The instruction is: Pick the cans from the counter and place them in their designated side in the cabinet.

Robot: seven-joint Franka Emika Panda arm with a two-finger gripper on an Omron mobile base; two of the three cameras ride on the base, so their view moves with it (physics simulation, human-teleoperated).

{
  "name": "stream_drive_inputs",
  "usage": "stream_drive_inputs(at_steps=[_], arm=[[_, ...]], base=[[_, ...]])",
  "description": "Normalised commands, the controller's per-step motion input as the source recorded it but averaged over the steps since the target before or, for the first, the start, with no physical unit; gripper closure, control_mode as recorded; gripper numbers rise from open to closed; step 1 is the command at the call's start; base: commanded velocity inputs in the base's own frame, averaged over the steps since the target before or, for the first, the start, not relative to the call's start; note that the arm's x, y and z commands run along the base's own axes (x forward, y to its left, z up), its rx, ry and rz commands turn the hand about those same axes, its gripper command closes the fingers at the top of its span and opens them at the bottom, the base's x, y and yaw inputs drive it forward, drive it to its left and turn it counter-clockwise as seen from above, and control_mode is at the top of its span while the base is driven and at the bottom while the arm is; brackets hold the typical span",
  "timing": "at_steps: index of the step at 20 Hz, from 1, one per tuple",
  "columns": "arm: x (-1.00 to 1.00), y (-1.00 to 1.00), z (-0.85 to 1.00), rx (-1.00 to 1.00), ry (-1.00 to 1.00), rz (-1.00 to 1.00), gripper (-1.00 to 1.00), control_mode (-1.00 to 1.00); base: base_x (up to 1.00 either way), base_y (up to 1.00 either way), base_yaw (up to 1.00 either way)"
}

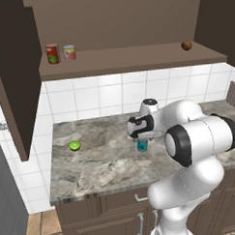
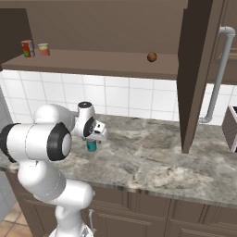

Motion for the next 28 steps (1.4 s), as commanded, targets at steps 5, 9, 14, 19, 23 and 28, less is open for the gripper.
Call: stream_drive_inputs(at_steps=[5, 9, 14, 19, 23, 28], arm=[[0.09, 0.00, -0.23, 0.00, 0.04, 0.00, -1.00, -1.00], [0.03, 0.00, -0.19, 0.00, 0.05, 0.00, 1.00, -1.00], [0.00, 0.00, -0.02, 0.01, 0.04, 0.00, 1.00, -1.00], [-0.01, 0.00, -0.04, 0.03, 0.00, 0.00, 1.00, -1.00], [-0.10, 0.00, 0.16, 0.02, -0.06, 0.00, 1.00, -1.00], [-0.09, 0.01, 0.31, 0.02, -0.07, 0.00, 1.00, -1.00]], base=[[0.00, 0.00, 0.00], [0.00, 0.00, 0.00], [0.00, 0.00, 0.00], [0.00, 0.00, 0.00], [0.00, 0.00, 0.00], [0.00, 0.00, 0.00]])
